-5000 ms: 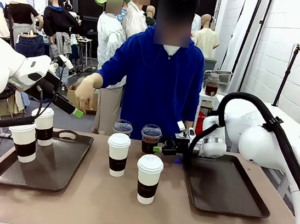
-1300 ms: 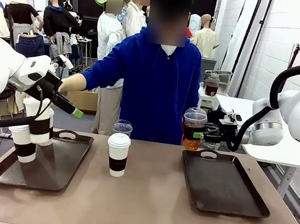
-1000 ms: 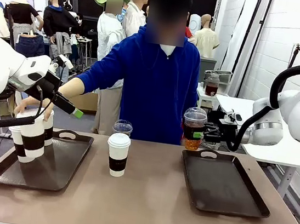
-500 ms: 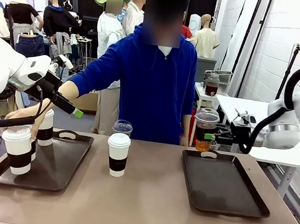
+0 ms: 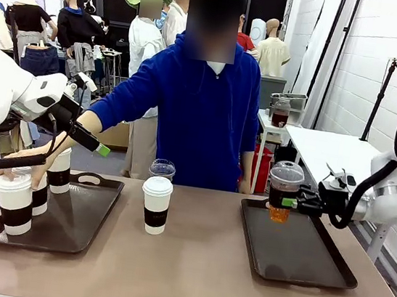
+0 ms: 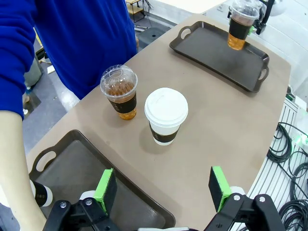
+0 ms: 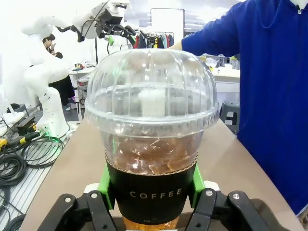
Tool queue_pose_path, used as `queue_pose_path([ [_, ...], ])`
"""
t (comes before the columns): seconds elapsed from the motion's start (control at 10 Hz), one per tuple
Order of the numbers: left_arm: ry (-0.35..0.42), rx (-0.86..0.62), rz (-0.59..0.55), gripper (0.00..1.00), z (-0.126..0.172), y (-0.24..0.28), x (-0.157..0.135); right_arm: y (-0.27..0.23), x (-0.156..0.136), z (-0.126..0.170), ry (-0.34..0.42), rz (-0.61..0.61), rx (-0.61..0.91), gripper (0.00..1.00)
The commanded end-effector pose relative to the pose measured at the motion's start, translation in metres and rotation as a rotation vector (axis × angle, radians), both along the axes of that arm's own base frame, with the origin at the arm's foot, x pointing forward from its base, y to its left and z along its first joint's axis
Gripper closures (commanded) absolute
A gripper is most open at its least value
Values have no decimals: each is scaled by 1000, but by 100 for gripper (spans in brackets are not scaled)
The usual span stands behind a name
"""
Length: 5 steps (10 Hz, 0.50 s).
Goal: Distribute the coffee onto the tray.
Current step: Pick up one iced Americano and place it on the right Handle tray.
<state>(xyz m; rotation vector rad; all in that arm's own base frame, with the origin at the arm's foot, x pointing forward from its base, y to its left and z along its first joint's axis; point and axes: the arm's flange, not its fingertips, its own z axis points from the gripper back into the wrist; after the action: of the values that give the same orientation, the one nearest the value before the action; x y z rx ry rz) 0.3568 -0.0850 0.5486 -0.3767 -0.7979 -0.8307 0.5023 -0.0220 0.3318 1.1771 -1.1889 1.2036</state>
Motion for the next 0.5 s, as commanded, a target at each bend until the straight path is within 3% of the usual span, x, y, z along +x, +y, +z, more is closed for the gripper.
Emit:
queue_pose_path([
  [0.0,5,-14,-5,0,-1,1,0,-7,-21,-2,-41,9,15,31],
  [0.4,5,-14,-5,0,-1,1,0,-11,-24,-23,-7,-3,-12,31],
])
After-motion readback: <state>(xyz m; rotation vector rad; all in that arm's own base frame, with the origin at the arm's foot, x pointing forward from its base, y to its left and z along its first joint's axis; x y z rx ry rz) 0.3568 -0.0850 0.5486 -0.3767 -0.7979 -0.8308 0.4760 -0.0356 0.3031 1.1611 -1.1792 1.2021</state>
